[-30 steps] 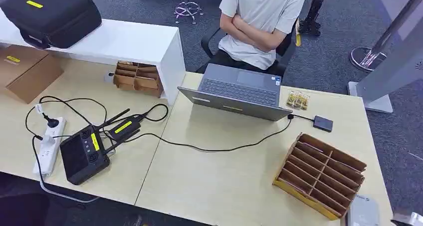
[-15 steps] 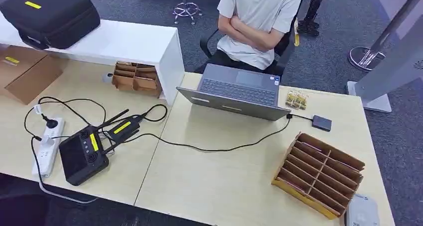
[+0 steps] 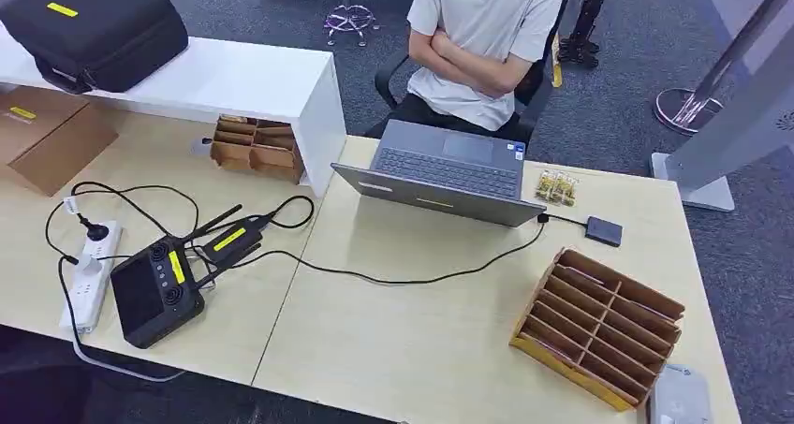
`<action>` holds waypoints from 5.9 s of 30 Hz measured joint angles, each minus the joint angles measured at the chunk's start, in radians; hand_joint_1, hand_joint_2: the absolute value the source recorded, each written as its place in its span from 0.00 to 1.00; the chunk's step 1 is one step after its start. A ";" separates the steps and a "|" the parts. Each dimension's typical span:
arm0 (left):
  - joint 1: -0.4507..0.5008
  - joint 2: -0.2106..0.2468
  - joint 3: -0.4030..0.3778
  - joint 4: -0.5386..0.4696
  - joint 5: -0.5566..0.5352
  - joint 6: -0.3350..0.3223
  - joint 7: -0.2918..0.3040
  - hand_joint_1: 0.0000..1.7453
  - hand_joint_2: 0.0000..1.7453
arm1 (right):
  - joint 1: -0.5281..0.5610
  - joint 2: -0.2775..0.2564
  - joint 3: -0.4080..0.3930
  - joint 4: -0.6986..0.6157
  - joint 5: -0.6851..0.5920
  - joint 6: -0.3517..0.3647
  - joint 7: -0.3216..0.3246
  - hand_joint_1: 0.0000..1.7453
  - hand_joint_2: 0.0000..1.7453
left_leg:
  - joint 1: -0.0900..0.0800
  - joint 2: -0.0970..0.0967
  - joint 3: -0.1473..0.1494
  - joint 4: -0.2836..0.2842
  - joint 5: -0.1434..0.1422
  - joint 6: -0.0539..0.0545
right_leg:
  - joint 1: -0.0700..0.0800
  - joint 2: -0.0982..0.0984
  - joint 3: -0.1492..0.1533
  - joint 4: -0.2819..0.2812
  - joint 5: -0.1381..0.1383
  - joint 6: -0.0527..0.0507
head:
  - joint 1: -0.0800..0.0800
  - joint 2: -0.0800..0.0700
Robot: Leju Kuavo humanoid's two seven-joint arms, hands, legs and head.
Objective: Pass the card to the sensor for recognition and then transmit it.
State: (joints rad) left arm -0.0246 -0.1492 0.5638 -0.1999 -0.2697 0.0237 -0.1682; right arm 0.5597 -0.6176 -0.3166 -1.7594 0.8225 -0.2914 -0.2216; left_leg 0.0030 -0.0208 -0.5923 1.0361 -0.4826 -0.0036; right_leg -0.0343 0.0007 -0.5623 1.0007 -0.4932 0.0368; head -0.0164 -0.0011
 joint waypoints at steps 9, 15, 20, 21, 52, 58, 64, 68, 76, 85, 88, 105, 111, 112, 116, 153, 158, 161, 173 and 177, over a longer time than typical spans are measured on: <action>0.000 0.000 0.000 0.000 -0.003 0.000 0.001 0.00 0.00 | 0.006 0.000 0.002 0.001 -0.006 0.007 0.012 1.00 1.00 | 0.000 0.000 0.000 0.000 0.000 0.000 | 0.000 0.000 0.000 0.000 0.000 0.000 | 0.000 0.000; 0.000 0.000 0.000 0.000 -0.011 -0.002 0.001 0.00 0.00 | 0.009 -0.001 0.030 0.006 -0.021 0.010 0.013 1.00 1.00 | 0.000 0.000 0.000 0.000 0.000 0.000 | 0.000 0.000 0.000 0.000 0.000 0.000 | 0.000 0.000; -0.002 0.000 0.000 0.000 -0.026 -0.012 0.000 0.00 0.00 | -0.039 -0.002 0.123 0.033 -0.005 0.021 -0.001 1.00 1.00 | 0.000 0.003 0.001 0.000 0.000 0.000 | 0.001 0.003 0.001 0.000 0.000 0.000 | 0.000 0.000; -0.004 -0.001 0.000 0.000 -0.029 -0.013 0.000 0.00 0.00 | -0.054 -0.002 0.168 0.048 -0.001 0.010 0.016 1.00 1.00 | 0.000 0.003 0.001 0.000 0.000 0.000 | 0.001 0.003 0.001 0.000 0.000 0.000 | 0.000 0.000; -0.008 -0.001 0.000 0.000 -0.037 -0.015 0.003 0.00 0.00 | -0.083 -0.101 0.440 0.113 -0.082 -0.055 0.155 1.00 1.00 | 0.000 0.002 0.001 0.000 0.000 0.000 | 0.000 0.001 0.001 0.000 0.000 0.000 | 0.000 0.000; -0.008 -0.001 0.002 0.000 -0.039 -0.015 0.003 0.00 0.00 | -0.084 -0.113 0.488 0.139 -0.093 -0.059 0.166 1.00 1.00 | 0.000 0.002 0.001 0.000 0.000 0.000 | 0.000 0.001 0.001 0.000 0.000 0.000 | 0.000 0.000; -0.008 -0.001 0.005 0.000 -0.039 -0.015 0.003 0.00 0.00 | -0.087 -0.121 0.511 0.152 -0.094 -0.060 0.167 1.00 1.00 | 0.000 0.002 0.001 0.000 0.000 0.000 | 0.000 0.001 0.001 0.000 0.000 0.000 | 0.000 0.000; -0.008 -0.001 0.006 0.000 -0.040 -0.015 0.003 0.00 0.00 | -0.089 -0.123 0.520 0.158 -0.105 -0.061 0.170 1.00 1.00 | 0.000 0.002 0.001 0.000 0.000 0.000 | 0.000 0.001 0.001 0.000 0.000 0.000 | 0.000 0.000; -0.008 -0.001 0.008 0.000 -0.048 -0.014 0.009 0.00 0.00 | -0.110 -0.132 0.545 0.188 -0.196 -0.067 0.150 1.00 1.00 | 0.000 0.003 0.001 0.000 0.000 0.000 | 0.000 0.002 0.001 0.000 0.000 0.000 | 0.000 0.000; -0.008 -0.001 0.008 0.000 -0.054 -0.014 0.010 0.00 0.00 | -0.148 -0.135 0.585 0.209 -0.215 -0.047 0.136 1.00 1.00 | 0.000 0.003 0.003 0.000 0.000 0.000 | 0.000 0.002 0.002 0.000 0.000 0.000 | 0.000 0.000; -0.008 -0.002 0.008 0.000 -0.057 -0.015 0.011 0.00 0.00 | -0.178 -0.132 0.614 0.230 -0.190 -0.052 0.134 1.00 1.00 | 0.000 0.005 0.004 0.000 -0.001 0.000 | 0.001 0.004 0.002 0.000 0.000 0.000 | 0.000 0.000; -0.012 -0.004 0.009 0.000 -0.090 -0.026 0.019 0.00 0.00 | -0.291 -0.143 0.667 0.214 -0.154 -0.020 0.021 1.00 1.00 | -0.001 0.004 0.007 0.000 -0.002 0.001 | -0.001 0.003 0.006 0.000 0.000 -0.001 | 0.000 0.000; -0.012 -0.003 0.009 0.000 -0.093 -0.028 0.019 0.00 0.00 | -0.297 -0.143 0.572 0.158 -0.128 0.000 -0.014 1.00 1.00 | -0.001 0.004 0.006 0.000 -0.002 0.001 | -0.001 0.003 0.006 0.000 0.000 -0.001 | 0.000 0.000; -0.012 -0.003 0.010 0.000 -0.095 -0.028 0.019 0.00 0.00 | -0.297 -0.143 0.561 0.149 -0.126 -0.002 -0.022 1.00 1.00 | -0.001 0.004 0.006 0.000 -0.002 0.001 | -0.001 0.003 0.006 0.000 0.000 -0.001 | 0.000 0.000; -0.012 -0.002 0.010 0.000 -0.103 -0.031 0.019 0.00 0.00 | -0.323 -0.169 0.491 0.092 -0.167 0.047 -0.062 1.00 1.00 | -0.001 0.004 0.006 0.000 -0.002 0.001 | -0.001 0.003 0.006 0.000 0.000 -0.001 | 0.000 0.000; -0.142 -0.005 -0.055 0.000 -0.279 -0.159 0.114 0.00 0.00 | -1.647 0.375 1.149 0.584 0.384 -0.090 0.139 1.00 1.00 | 0.002 -0.001 0.000 -0.001 0.008 -0.007 | 0.003 0.000 -0.001 0.006 0.006 -0.006 | 0.000 0.000; -0.146 -0.010 -0.067 0.000 -0.284 -0.168 0.117 0.00 0.00 | -1.669 0.441 1.191 0.693 0.386 -0.112 0.143 1.00 1.00 | 0.004 0.000 -0.001 -0.001 0.008 -0.007 | 0.003 0.001 -0.002 0.005 0.006 -0.006 | 0.001 0.000; -0.147 -0.013 -0.068 0.000 -0.283 -0.171 0.118 0.00 0.00 | -1.674 0.463 1.210 0.731 0.383 -0.110 0.140 1.00 1.00 | 0.004 -0.001 -0.001 -0.001 0.008 -0.007 | 0.003 0.001 -0.002 0.005 0.006 -0.006 | 0.000 0.000; -0.146 -0.014 -0.068 0.000 -0.263 -0.183 0.104 0.00 1.00 | -1.677 0.473 1.233 0.797 0.362 -0.110 0.126 0.00 1.00 | 0.004 0.000 -0.001 0.000 0.008 -0.007 | 0.003 0.001 -0.002 0.005 0.006 -0.006 | 0.000 0.000; -0.145 -0.014 -0.068 0.000 -0.260 -0.179 0.105 0.00 1.00 | -1.677 0.473 1.238 0.807 0.360 -0.111 0.126 0.00 1.00 | 0.004 0.000 -0.001 -0.001 0.008 -0.007 | 0.003 0.001 -0.002 0.005 0.006 -0.006 | 0.000 0.000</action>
State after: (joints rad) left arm -0.1694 -0.1637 0.4963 -0.1995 -0.5295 -0.1553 -0.0637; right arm -1.1169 -0.1450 0.9213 -0.9522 1.1830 -0.4025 -0.0958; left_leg 0.0070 -0.0213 -0.5934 1.0356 -0.4746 -0.0103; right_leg -0.0315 0.0016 -0.5644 1.0053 -0.4870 0.0308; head -0.0160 -0.0011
